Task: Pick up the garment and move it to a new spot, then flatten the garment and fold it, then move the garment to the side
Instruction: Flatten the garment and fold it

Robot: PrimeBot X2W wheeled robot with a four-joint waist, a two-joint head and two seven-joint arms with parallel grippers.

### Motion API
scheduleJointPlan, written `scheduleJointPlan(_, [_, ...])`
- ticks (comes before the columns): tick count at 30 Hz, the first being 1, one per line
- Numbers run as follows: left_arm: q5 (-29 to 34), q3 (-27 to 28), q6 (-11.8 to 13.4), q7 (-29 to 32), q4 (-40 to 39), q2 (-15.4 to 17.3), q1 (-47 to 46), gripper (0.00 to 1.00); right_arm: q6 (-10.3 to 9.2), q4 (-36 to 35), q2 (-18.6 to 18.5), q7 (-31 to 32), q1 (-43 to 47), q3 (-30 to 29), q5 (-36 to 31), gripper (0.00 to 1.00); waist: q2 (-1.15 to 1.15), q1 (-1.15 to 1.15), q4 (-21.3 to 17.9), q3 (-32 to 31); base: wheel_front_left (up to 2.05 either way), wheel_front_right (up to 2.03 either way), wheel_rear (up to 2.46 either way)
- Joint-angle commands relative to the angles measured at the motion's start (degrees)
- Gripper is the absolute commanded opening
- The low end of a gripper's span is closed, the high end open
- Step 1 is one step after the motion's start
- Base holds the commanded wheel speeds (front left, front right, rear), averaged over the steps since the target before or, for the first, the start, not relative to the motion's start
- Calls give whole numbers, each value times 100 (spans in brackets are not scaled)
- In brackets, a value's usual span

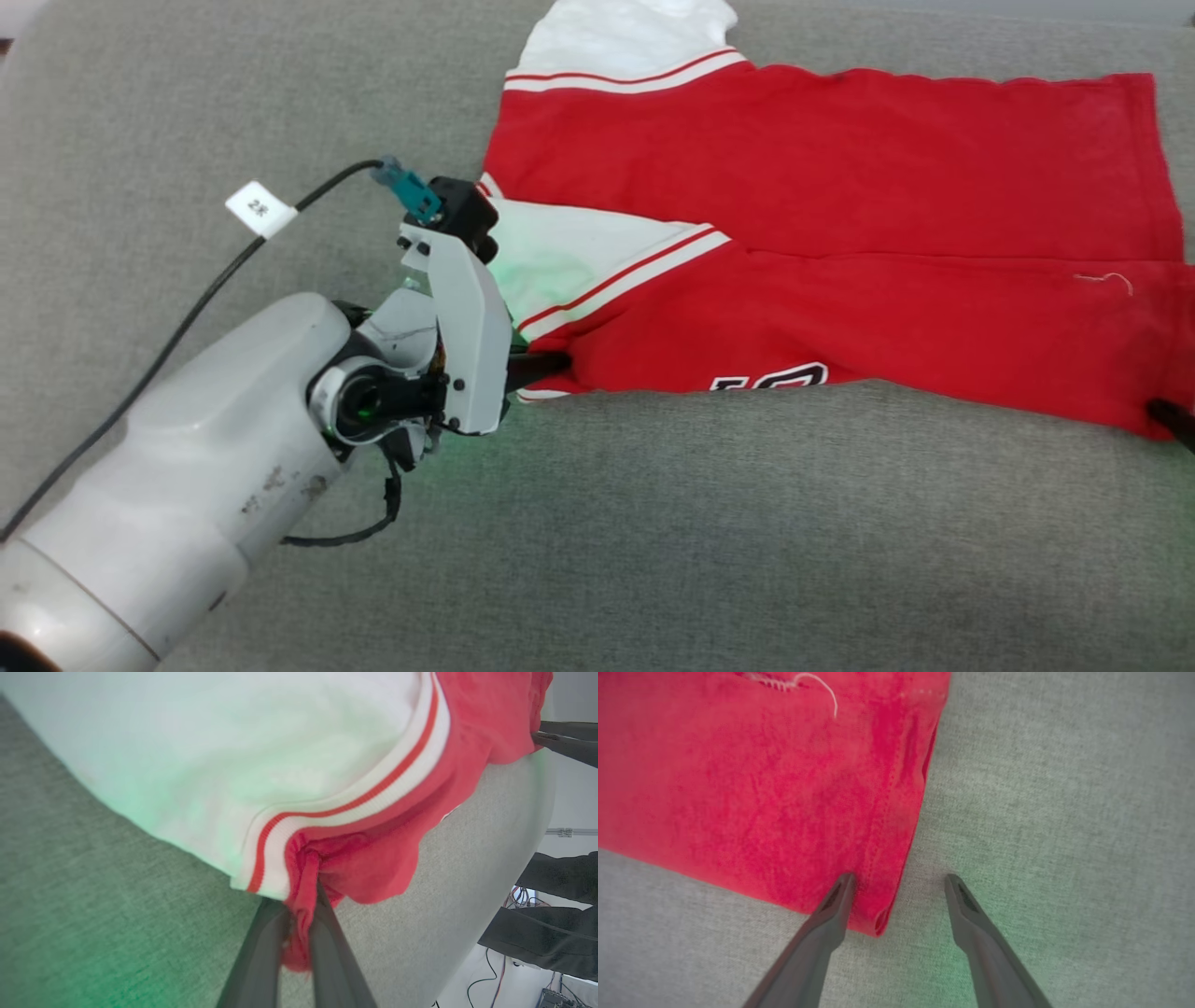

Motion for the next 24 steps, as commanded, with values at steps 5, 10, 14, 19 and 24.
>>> scheduleJointPlan(5, [63,-50,-69,-58,87,-67,112,0,-5,110,63,60,-6,198,-38,0,0,0,121,55,0,0,0])
scheduleJointPlan(10, [31,40,-126,-284,89,-22,224,0,-6,29,-23,29,212,148,31,0,0,0,143,-48,0,0,0])
scheduleJointPlan(14, [22,68,-163,-484,-102,97,416,0,-6,-139,-149,-24,501,25,107,0,0,0,158,-229,0,0,0])
scheduleJointPlan(19, [-32,105,-163,-722,-664,468,821,0,-6,-441,-254,27,978,-170,223,0,0,0,178,-389,0,0,0])
scheduleJointPlan(24, [16,86,69,-944,-1492,986,1307,0,-6,-888,-297,224,1515,-435,329,0,0,0,198,-454,0,0,0])
